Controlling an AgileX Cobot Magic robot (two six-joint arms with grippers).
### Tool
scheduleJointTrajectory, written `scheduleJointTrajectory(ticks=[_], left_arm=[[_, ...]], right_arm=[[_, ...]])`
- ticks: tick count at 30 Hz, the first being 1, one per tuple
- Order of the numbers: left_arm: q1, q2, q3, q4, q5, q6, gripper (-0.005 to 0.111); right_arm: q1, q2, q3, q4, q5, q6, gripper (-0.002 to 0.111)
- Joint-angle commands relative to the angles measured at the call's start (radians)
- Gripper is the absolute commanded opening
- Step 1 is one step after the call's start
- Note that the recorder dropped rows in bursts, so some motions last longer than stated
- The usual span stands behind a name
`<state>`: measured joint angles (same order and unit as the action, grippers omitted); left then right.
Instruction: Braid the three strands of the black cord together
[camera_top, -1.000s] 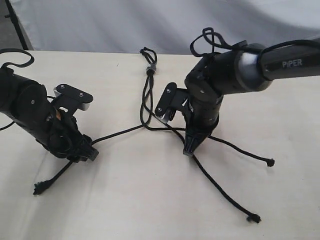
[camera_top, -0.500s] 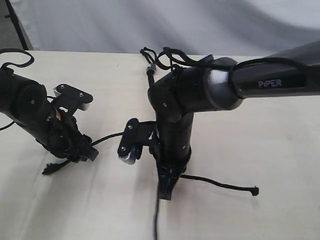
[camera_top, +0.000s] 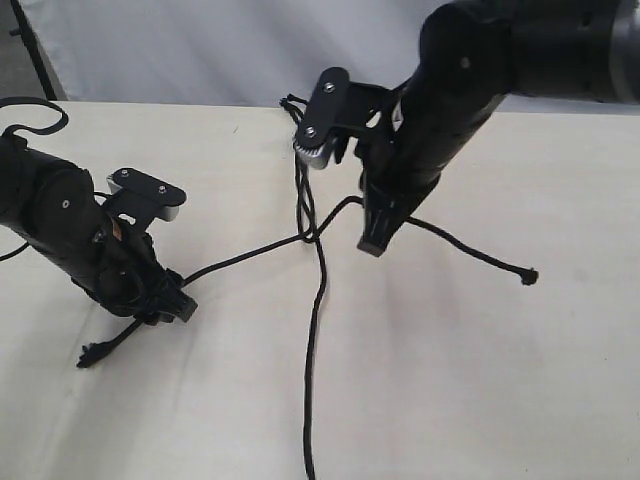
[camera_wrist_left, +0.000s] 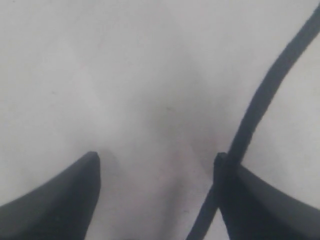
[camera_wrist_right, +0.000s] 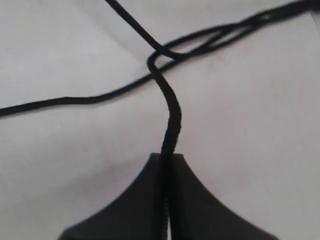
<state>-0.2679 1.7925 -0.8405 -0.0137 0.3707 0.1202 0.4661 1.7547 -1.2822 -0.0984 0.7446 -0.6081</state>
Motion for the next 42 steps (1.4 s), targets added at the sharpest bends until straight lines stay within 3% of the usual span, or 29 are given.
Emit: scheduleJointTrajectory(ticks=[1, 12, 16, 20, 23, 29, 33, 36, 39, 42], left_arm=[[0.001, -0.003, 0.007, 0.003, 0.001, -0.009, 0.062], [0.001, -0.003, 0.007, 0.003, 0.001, -0.009, 0.062], [0.001, -0.003, 0.007, 0.003, 0.001, -0.009, 0.062], [0.001, -0.003, 0.007, 0.003, 0.001, -0.009, 0.062], [0.001, -0.003, 0.005, 0.003, 0.002, -0.009, 0.062], [0.001, -0.067, -0.056, -0.001, 0.195, -0.009, 0.062], [-0.006, -0.157, -0.104, -0.103, 0.241, -0.009, 0.062], [-0.066, -0.207, -0.129, -0.165, 0.171, -0.009, 0.062], [-0.178, -0.204, -0.168, -0.177, 0.133, -0.009, 0.062], [-0.306, -0.154, -0.224, -0.177, 0.13, -0.009, 0.062]], right_arm=[[-0.092, 0.029, 0.012, 0.017, -0.007, 0.028, 0.002], [-0.126, 0.206, 0.016, 0.021, -0.08, 0.069, 0.004], [-0.126, 0.245, 0.016, 0.02, -0.084, 0.074, 0.03], [-0.126, 0.251, 0.016, 0.017, -0.081, 0.08, 0.068], [-0.126, 0.199, 0.016, -0.018, -0.081, 0.109, 0.082], [-0.208, -0.036, 0.018, -0.025, -0.083, 0.201, 0.084], [-0.307, -0.17, 0.085, 0.027, -0.083, 0.212, 0.084], [-0.383, -0.247, 0.178, 0.03, -0.133, 0.212, 0.084], [-0.439, -0.29, 0.25, 0.024, -0.279, 0.202, 0.084], [-0.465, -0.312, 0.26, 0.055, -0.305, 0.203, 0.084]])
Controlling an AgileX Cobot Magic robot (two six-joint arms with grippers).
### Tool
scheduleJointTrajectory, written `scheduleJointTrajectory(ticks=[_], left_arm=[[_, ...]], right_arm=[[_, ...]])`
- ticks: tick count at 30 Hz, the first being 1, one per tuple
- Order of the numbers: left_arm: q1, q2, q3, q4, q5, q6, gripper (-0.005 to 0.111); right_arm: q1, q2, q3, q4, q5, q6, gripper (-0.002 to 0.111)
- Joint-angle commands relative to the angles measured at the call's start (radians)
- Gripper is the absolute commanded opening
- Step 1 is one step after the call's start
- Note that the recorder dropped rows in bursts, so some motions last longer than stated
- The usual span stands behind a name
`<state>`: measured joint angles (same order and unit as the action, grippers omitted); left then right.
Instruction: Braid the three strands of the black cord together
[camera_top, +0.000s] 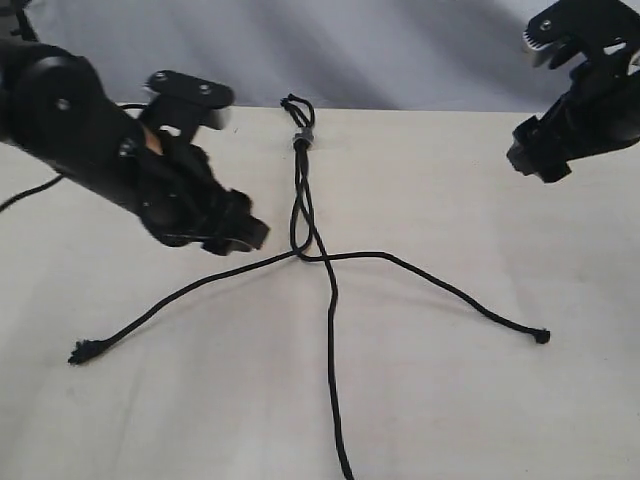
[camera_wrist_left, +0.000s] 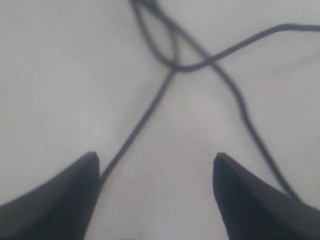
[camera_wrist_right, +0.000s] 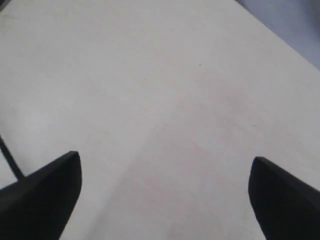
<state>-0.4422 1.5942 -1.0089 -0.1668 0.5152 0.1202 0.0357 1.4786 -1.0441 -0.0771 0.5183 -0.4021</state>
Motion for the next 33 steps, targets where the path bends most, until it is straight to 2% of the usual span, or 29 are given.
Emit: scheduleJointTrajectory(ticks=[1, 4, 8, 17, 22, 25, 27, 28, 31, 32, 33], left_arm=[[-0.168, 0.075, -0.079, -0.024, -0.012, -0.01, 0.062], [-0.247, 0.156, -0.129, -0.022, -0.008, -0.013, 0.062], [-0.279, 0.255, -0.193, -0.022, 0.04, -0.02, 0.062], [-0.279, 0.392, -0.281, -0.016, 0.096, -0.077, 0.062], [-0.279, 0.445, -0.29, 0.105, 0.104, -0.198, 0.062], [-0.279, 0.467, -0.29, 0.118, 0.109, -0.207, 0.06], [-0.279, 0.476, -0.29, 0.11, 0.109, -0.207, 0.055], [-0.279, 0.481, -0.29, 0.108, 0.109, -0.207, 0.042], [-0.279, 0.481, -0.29, 0.108, 0.119, -0.202, 0.013], [-0.279, 0.481, -0.29, 0.11, 0.124, -0.195, 0.004], [-0.279, 0.481, -0.29, 0.119, 0.136, -0.182, 0.001]], right_arm=[[-0.035, -0.042, 0.022, 0.033, -0.079, -0.003, 0.084], [-0.032, -0.052, 0.022, 0.045, -0.068, -0.003, 0.084], [-0.032, -0.051, 0.022, 0.055, -0.068, -0.005, 0.084], [-0.032, -0.051, 0.022, 0.062, -0.072, -0.005, 0.084], [-0.032, -0.051, 0.022, 0.07, -0.074, -0.005, 0.084], [-0.032, -0.051, 0.022, 0.07, -0.083, -0.005, 0.084], [-0.032, -0.051, 0.022, 0.07, -0.087, -0.005, 0.084], [-0.032, -0.051, 0.022, 0.07, -0.087, -0.005, 0.084], [-0.032, -0.051, 0.022, 0.077, -0.091, -0.005, 0.084], [-0.032, -0.051, 0.022, 0.077, -0.091, -0.005, 0.084], [-0.032, -0.051, 0.022, 0.077, -0.091, -0.005, 0.084]])
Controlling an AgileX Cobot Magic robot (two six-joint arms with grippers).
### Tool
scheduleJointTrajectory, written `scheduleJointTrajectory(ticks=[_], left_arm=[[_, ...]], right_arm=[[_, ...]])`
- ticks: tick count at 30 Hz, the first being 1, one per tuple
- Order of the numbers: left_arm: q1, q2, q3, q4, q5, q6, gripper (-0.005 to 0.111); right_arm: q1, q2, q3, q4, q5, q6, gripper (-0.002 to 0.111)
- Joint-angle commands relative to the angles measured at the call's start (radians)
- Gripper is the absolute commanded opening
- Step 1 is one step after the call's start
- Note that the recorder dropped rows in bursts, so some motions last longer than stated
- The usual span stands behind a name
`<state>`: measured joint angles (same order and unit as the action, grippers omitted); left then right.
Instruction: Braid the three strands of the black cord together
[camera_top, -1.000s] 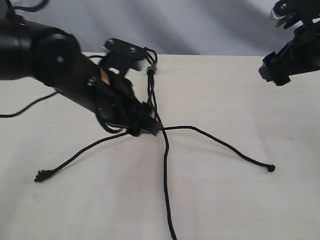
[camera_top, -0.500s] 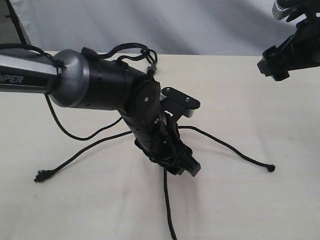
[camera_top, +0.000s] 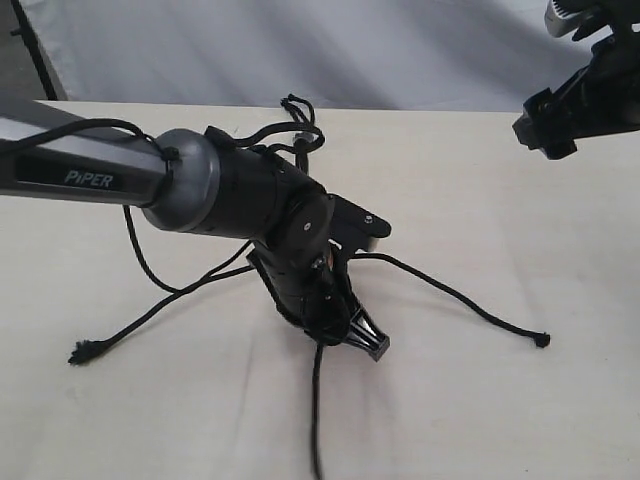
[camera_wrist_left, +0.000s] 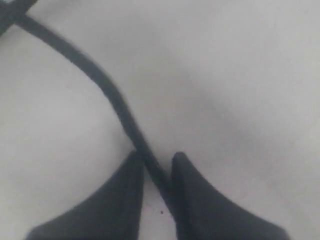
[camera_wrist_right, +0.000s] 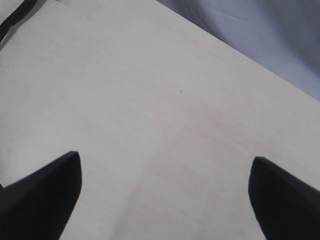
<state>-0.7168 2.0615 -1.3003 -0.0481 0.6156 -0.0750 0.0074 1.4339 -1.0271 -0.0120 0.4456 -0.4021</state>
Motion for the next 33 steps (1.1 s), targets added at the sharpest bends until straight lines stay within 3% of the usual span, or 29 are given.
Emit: scheduleJointTrajectory(ticks=[1, 4, 7, 12, 17, 21, 25, 27, 30, 31, 33], left_arm=[[-0.004, 0.008, 0.001, 0.004, 0.049, 0.021, 0.001], [0.002, -0.049, 0.001, 0.099, 0.09, 0.023, 0.001], [0.046, -0.134, 0.001, 0.36, 0.175, 0.031, 0.001], [0.185, -0.119, 0.001, 0.515, 0.174, 0.045, 0.001], [0.284, -0.035, 0.001, 0.534, 0.024, 0.075, 0.001], [0.298, 0.038, 0.003, 0.644, 0.04, 0.09, 0.001], [0.298, 0.06, 0.035, 0.643, 0.038, 0.177, 0.001], [0.296, 0.06, 0.064, 0.582, 0.048, 0.183, 0.001], [0.245, 0.058, 0.069, 0.215, 0.235, 0.31, 0.001], [0.197, 0.051, 0.069, 0.016, 0.366, 0.476, 0.001], [0.106, 0.024, 0.069, -0.181, 0.473, 0.819, 0.001]], right_arm=[[-0.004, -0.007, 0.005, 0.012, -0.018, -0.005, 0.084], [-0.004, -0.007, 0.005, 0.012, -0.02, -0.005, 0.084], [-0.004, -0.007, 0.005, 0.012, -0.02, -0.005, 0.084], [-0.004, -0.007, 0.005, 0.02, -0.02, -0.005, 0.084], [-0.004, 0.006, 0.005, 0.031, -0.025, -0.005, 0.084], [-0.004, 0.024, 0.005, 0.031, -0.038, -0.005, 0.084], [-0.004, 0.024, 0.005, 0.031, -0.048, -0.005, 0.084], [-0.004, 0.024, 0.005, 0.031, -0.048, -0.005, 0.084], [-0.004, 0.024, 0.005, 0.031, -0.054, -0.005, 0.084], [-0.004, 0.024, 0.005, 0.031, -0.054, -0.005, 0.084], [-0.004, 0.024, 0.005, 0.034, -0.058, -0.005, 0.084]])
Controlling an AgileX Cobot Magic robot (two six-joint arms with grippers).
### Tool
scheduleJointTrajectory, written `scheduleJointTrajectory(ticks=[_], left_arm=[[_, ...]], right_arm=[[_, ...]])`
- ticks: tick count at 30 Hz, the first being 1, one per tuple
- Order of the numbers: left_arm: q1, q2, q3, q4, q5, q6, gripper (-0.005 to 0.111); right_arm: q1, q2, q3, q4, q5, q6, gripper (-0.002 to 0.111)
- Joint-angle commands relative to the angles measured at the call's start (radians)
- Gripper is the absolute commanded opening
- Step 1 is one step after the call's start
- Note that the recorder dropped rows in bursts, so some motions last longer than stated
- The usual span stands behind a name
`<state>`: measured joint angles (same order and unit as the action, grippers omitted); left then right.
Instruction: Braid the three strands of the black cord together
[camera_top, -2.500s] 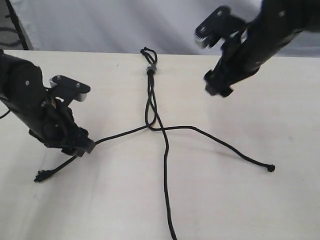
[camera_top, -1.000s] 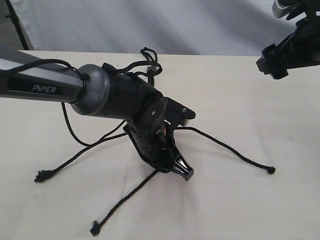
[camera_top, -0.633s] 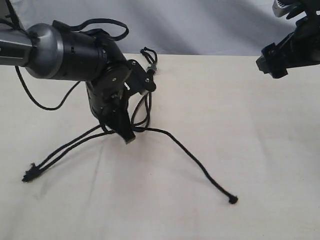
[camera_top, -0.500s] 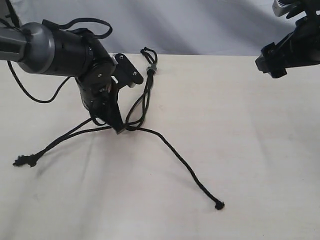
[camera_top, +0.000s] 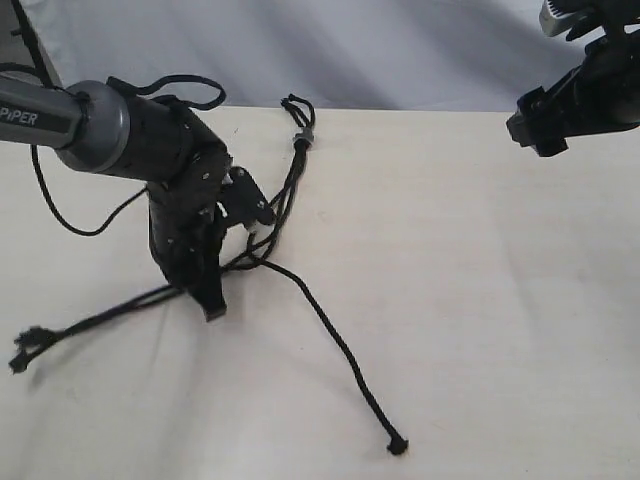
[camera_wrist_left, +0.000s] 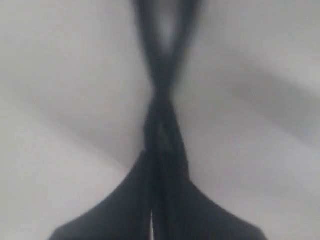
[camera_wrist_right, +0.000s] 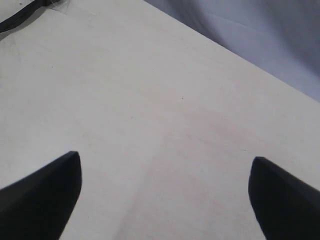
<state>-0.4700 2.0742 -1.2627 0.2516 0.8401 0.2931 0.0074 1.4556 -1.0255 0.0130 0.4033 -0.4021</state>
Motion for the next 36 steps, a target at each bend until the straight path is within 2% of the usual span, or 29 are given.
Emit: scheduleJointTrajectory(ticks=[1, 3, 7, 13, 16, 28, 30, 36], left_arm=[[-0.162, -0.005, 0.031, -0.481, 0.232, 0.478, 0.001], [-0.169, -0.057, 0.031, -0.406, 0.124, 0.406, 0.001], [-0.102, -0.12, 0.031, -0.277, 0.022, 0.243, 0.001], [0.006, -0.129, 0.046, -0.277, 0.035, 0.212, 0.001], [0.04, -0.129, 0.069, -0.29, 0.002, 0.199, 0.001], [0.054, -0.082, 0.11, -0.29, -0.082, 0.168, 0.002], [0.054, -0.086, 0.11, -0.29, -0.082, 0.153, 0.01], [0.054, -0.086, 0.102, -0.288, -0.046, 0.062, 0.05]], right_arm=[[-0.004, 0.002, 0.003, 0.013, -0.016, -0.005, 0.084], [-0.004, 0.002, 0.003, 0.014, -0.011, -0.005, 0.084], [-0.004, 0.002, 0.003, 0.017, -0.004, -0.005, 0.084], [-0.004, 0.002, 0.003, 0.017, -0.004, -0.005, 0.084], [-0.004, 0.002, 0.003, 0.017, -0.006, -0.005, 0.084], [-0.004, 0.002, 0.003, 0.019, -0.006, -0.005, 0.084], [-0.004, 0.002, 0.003, 0.019, -0.006, -0.005, 0.084], [-0.004, 0.002, 0.003, 0.032, -0.009, -0.005, 0.084]])
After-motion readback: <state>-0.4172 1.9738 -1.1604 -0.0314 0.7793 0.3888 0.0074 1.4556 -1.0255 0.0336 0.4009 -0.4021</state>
